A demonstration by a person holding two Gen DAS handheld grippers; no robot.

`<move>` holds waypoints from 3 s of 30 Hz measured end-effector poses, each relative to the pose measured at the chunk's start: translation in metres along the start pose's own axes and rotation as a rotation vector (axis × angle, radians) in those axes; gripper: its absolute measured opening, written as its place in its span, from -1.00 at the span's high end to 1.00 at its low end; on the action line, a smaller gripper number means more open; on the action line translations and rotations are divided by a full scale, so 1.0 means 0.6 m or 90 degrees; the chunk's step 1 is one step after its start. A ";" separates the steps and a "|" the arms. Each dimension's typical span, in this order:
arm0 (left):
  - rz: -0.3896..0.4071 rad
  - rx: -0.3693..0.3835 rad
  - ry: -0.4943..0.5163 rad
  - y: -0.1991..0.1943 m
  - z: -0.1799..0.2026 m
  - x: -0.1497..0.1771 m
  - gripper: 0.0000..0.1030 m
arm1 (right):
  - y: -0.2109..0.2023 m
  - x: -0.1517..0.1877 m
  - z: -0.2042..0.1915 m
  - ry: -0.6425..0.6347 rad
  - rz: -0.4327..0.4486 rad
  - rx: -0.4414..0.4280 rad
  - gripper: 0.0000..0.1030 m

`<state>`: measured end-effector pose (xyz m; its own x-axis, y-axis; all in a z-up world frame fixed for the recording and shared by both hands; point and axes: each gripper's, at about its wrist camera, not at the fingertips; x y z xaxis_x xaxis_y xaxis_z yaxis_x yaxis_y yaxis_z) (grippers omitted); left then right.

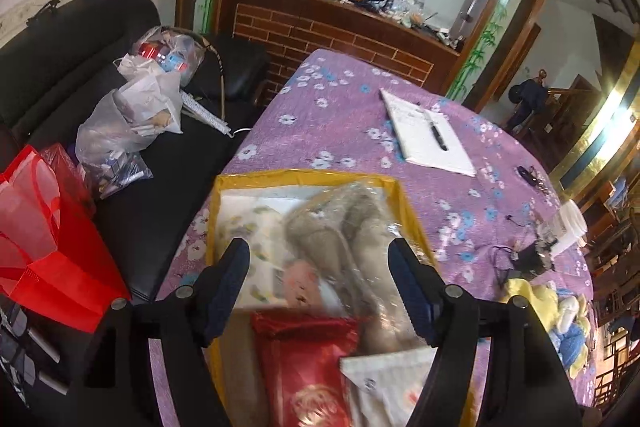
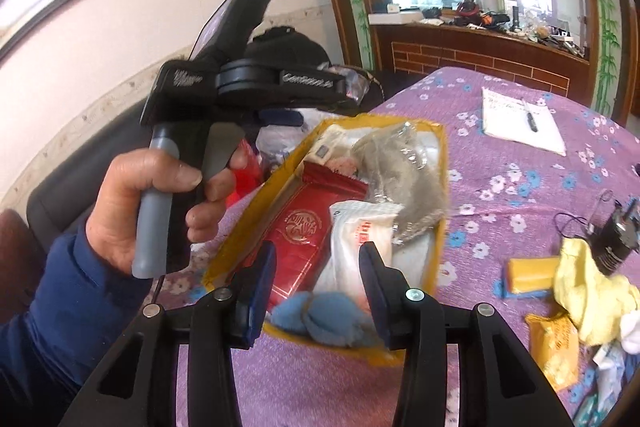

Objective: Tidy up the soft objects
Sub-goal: 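Carry the tissue pack and blue cloth to the box and lower them in with both tools, then grasp the wrapped yellow sponge with left tool while right tool grasps the white towel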

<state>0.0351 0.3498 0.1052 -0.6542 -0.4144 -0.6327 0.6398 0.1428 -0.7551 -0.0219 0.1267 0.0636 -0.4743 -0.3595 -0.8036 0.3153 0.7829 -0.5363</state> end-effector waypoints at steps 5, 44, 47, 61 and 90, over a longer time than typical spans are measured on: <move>0.013 0.019 0.035 -0.040 0.049 0.022 -0.39 | -0.073 0.021 0.051 0.026 0.035 0.018 -0.01; -0.101 -0.092 0.306 0.098 0.426 0.216 0.24 | -0.323 0.144 0.390 0.383 0.206 0.113 -0.19; -0.057 -0.081 0.266 0.068 0.411 0.239 0.24 | -0.304 0.159 0.418 0.441 0.176 0.083 -0.19; 0.028 -0.006 0.231 0.043 0.397 0.235 0.24 | -0.253 0.158 0.428 0.454 0.120 0.205 -0.18; 0.044 0.033 0.203 0.024 0.376 0.224 0.24 | -0.307 0.181 0.223 0.131 0.157 0.117 0.80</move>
<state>0.0474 0.0936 0.0479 -0.6969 -0.1018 -0.7099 0.7010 0.1120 -0.7043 -0.0218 -0.1244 0.0405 -0.5143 -0.0470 -0.8563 0.5748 0.7221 -0.3849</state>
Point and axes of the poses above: each gripper's, at about its wrist camera, not at the fingertips, and y roughly the way its jaws point, z to its right, x to its underside, and after that the axes turned 8 degrees about -x, right-handed
